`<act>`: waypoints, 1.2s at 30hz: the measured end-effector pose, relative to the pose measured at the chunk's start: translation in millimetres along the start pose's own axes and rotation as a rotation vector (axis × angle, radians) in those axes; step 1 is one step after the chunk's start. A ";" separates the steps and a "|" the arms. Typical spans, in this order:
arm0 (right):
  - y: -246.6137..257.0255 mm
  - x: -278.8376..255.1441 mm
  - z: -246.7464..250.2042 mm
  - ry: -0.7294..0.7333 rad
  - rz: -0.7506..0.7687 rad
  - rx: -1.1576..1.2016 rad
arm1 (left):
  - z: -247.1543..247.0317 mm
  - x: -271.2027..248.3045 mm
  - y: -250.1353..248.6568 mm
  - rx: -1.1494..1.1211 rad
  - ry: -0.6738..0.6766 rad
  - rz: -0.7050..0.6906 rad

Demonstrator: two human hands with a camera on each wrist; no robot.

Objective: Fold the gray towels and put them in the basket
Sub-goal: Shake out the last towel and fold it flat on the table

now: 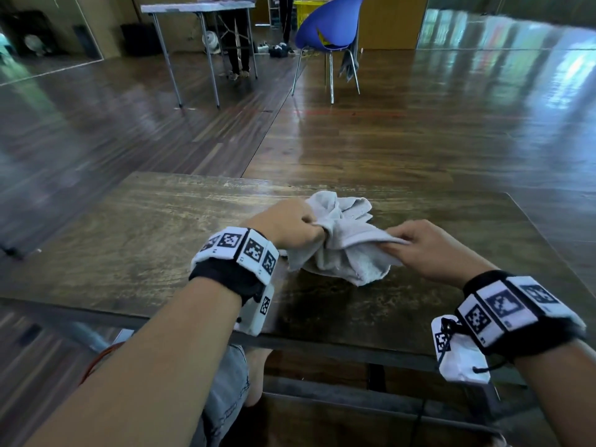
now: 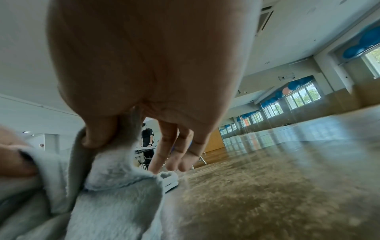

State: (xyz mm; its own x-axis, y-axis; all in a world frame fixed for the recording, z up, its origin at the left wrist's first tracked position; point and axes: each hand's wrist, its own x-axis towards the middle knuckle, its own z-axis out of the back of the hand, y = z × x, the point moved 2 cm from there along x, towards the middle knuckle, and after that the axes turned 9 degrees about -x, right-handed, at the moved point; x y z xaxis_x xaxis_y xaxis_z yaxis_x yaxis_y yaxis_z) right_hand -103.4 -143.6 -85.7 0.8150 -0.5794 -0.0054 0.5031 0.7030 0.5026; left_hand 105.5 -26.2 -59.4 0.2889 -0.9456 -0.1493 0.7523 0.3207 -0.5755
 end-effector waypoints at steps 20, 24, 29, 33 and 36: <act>-23.5 -29.0 60.1 -0.888 -0.043 0.030 | -14.8 8.1 -81.3 -0.457 -0.398 -0.447; -34.0 -45.4 71.4 -0.891 0.032 0.018 | -1.4 4.3 -77.1 -0.435 -0.564 -0.460; -51.1 -50.3 54.5 -0.534 -0.021 0.032 | -2.4 8.7 -54.9 -0.487 -0.563 -0.205; -60.1 -54.0 58.7 -0.527 0.038 0.176 | 1.3 9.8 -49.4 -0.638 -0.636 -0.137; -69.3 -55.9 62.0 -0.555 0.004 0.230 | 5.7 11.9 -47.1 -0.654 -0.684 -0.107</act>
State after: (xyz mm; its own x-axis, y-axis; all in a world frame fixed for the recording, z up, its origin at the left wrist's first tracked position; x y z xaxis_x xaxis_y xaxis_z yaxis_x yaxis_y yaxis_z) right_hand -201.6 -185.5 -66.6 0.5135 -0.7492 0.4183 0.3744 0.6343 0.6764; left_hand 76.9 -52.3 -29.4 0.6778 -0.6648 0.3140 0.3747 -0.0551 -0.9255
